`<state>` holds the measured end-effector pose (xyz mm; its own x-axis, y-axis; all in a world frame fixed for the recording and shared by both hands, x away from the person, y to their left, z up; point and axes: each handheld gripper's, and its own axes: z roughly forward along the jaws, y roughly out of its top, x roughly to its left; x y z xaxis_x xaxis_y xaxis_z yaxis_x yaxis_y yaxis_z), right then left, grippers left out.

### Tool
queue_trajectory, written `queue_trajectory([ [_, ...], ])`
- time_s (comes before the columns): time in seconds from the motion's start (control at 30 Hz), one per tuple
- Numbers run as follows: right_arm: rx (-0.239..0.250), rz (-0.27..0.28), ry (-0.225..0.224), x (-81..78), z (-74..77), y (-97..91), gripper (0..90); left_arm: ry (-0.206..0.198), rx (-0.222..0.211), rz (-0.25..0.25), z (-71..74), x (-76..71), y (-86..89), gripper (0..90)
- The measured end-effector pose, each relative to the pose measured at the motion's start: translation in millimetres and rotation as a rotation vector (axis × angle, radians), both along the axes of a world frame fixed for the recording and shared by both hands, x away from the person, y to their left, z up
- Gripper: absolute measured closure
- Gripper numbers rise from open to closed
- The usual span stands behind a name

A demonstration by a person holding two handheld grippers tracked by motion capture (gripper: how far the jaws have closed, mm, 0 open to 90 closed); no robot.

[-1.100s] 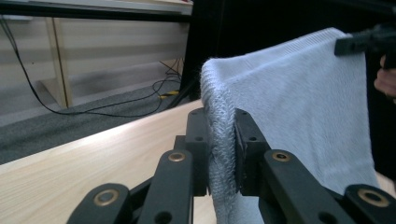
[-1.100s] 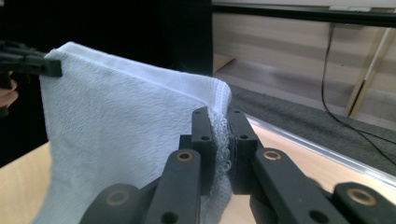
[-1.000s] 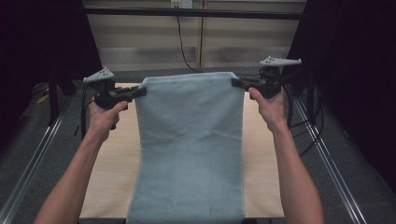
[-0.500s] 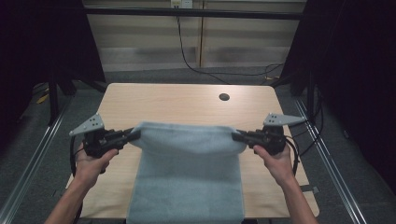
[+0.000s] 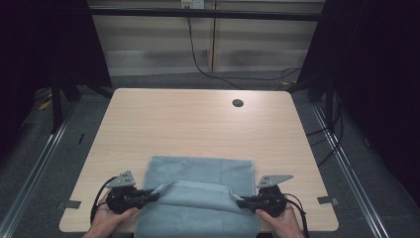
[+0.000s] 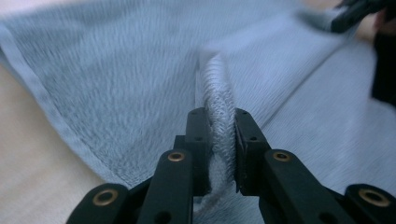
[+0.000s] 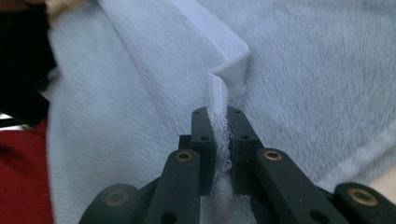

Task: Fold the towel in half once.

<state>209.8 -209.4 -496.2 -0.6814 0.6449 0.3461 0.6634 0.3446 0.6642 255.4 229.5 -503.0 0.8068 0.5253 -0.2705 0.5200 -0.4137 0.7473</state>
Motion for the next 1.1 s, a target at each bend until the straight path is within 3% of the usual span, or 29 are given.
queue_trajectory([
  [0.07,0.001,-0.008,0.009,5.4,-4.2,-2.0,84.3,0.009,-0.009,0.012,-3.3,8.1,-0.6,78.6],
  [0.17,-0.026,-0.041,-0.031,18.9,-5.1,-2.4,84.5,-0.014,0.001,0.036,-4.3,22.3,-5.4,78.6],
  [0.4,-0.089,-0.125,-0.079,82.4,-5.0,-3.5,84.5,-0.018,0.009,0.118,-6.6,85.6,-18.0,78.8],
  [0.57,-0.104,-0.166,-0.095,119.9,-6.2,-5.0,84.5,-0.014,0.003,0.163,-8.1,122.2,-24.5,78.8],
  [0.6,-0.101,-0.174,-0.095,127.7,-6.6,-5.9,84.5,-0.029,0.017,0.167,-7.9,128.5,-26.6,78.8],
  [0.67,-0.09,-0.196,-0.087,142.5,-7.8,-8.0,84.5,-0.019,0.027,0.178,-6.8,141.7,-29.7,78.7],
  [0.77,-0.108,-0.22,-0.092,161.7,-7.5,-7.7,84.5,-0.039,0.025,0.216,-8.3,159.2,-36.0,78.7],
  [0.97,-0.089,-0.257,-0.076,188.7,-9.2,-12.9,84.5,-0.031,0.015,0.231,-9.6,180.4,-39.1,78.7],
  [1.1,-0.083,-0.314,-0.068,204.4,-10.0,-10.9,84.4,-0.041,0.05,0.251,-7.9,194.2,-44.5,78.6],
])
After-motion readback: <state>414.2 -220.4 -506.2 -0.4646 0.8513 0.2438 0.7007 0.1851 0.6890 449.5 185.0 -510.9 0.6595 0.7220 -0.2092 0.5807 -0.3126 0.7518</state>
